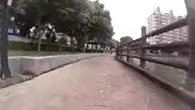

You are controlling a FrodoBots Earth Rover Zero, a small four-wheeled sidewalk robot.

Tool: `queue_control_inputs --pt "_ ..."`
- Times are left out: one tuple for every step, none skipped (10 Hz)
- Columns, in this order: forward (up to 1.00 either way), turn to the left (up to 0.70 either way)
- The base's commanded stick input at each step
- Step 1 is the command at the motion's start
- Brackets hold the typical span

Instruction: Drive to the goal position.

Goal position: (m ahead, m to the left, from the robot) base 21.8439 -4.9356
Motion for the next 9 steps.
queue_control_inputs --pt "0.98 0.00" --pt "0.98 0.00" --pt "0.98 0.00" --pt "0.98 0.00" --pt "0.98 0.00" --pt "0.98 0.00" --pt "0.99 0.00" --pt "1.00 0.00" --pt "1.00 0.00"
